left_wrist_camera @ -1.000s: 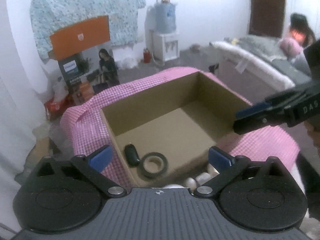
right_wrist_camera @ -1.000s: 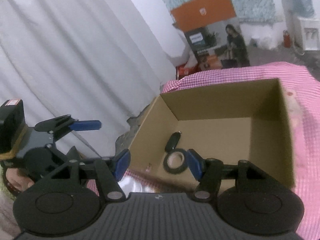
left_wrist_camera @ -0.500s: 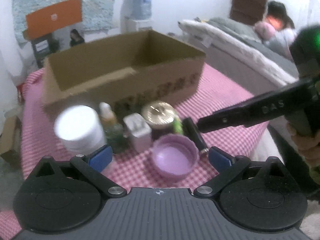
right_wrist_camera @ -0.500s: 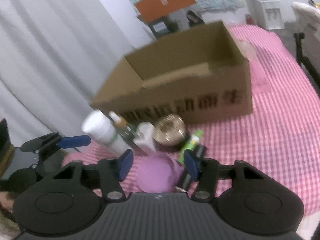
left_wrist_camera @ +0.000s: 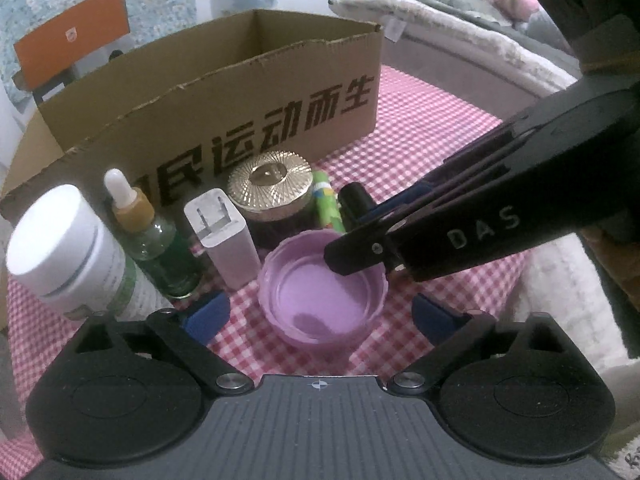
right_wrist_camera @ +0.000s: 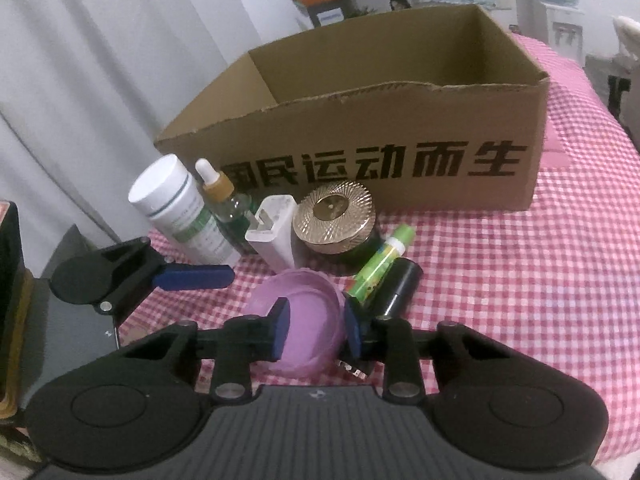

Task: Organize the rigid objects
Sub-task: 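Move the right gripper to the purple lid on the table, then close the right gripper on the rim of the purple lid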

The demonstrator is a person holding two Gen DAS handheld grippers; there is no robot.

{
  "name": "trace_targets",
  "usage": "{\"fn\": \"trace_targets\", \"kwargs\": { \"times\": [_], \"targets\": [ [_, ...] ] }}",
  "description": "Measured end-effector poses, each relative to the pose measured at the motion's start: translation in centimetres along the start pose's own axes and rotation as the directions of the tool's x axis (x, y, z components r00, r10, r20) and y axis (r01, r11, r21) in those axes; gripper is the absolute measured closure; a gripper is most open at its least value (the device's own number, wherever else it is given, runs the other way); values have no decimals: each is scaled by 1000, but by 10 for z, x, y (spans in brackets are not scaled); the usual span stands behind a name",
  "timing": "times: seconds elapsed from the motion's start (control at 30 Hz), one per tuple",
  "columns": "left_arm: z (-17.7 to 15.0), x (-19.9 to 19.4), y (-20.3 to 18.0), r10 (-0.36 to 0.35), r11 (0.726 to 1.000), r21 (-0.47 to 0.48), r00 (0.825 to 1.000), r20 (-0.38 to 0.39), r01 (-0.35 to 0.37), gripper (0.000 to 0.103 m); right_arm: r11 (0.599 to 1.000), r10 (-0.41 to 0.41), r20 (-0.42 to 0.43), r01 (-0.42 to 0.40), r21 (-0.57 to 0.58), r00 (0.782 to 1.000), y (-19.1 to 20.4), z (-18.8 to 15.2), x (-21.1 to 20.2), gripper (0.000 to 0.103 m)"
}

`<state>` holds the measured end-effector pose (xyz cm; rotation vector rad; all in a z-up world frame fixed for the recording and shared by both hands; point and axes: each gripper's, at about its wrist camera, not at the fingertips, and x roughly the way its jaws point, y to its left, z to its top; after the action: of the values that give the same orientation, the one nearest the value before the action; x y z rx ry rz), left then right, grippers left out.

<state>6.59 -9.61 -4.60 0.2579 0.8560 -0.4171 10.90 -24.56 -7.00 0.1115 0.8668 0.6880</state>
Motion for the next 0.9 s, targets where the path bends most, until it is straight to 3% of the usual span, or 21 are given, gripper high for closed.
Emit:
{"fn": "trace_targets", "kwargs": {
  "times": [0.17,0.37,0.6,0.77,0.9],
  "targets": [
    [-3,5,-1,-10,1000,-5,1000,-10,10,24,999,-18,-22,18,-29,1000,0,4,8,77],
    [-5,3,2,0,1000,-25,1000,-10,-1,29,999,-22,-34,20,-44,999,4,4,11,77],
    [-14,-10,9,23,999,-36,1000,-16,-23,30,999,5,-55,-8,-50,998,15,2,17,77],
    [-16,-10,9,22,999,-29,1000,-20,-22,19,997,11,-61,-16,-71,998,23,2,20,77],
    [-16,-1,8,24,999,-22,999,-36,-25,19,997,0,-70,-5,-74,998,22,5,23,77]
  ]
}}
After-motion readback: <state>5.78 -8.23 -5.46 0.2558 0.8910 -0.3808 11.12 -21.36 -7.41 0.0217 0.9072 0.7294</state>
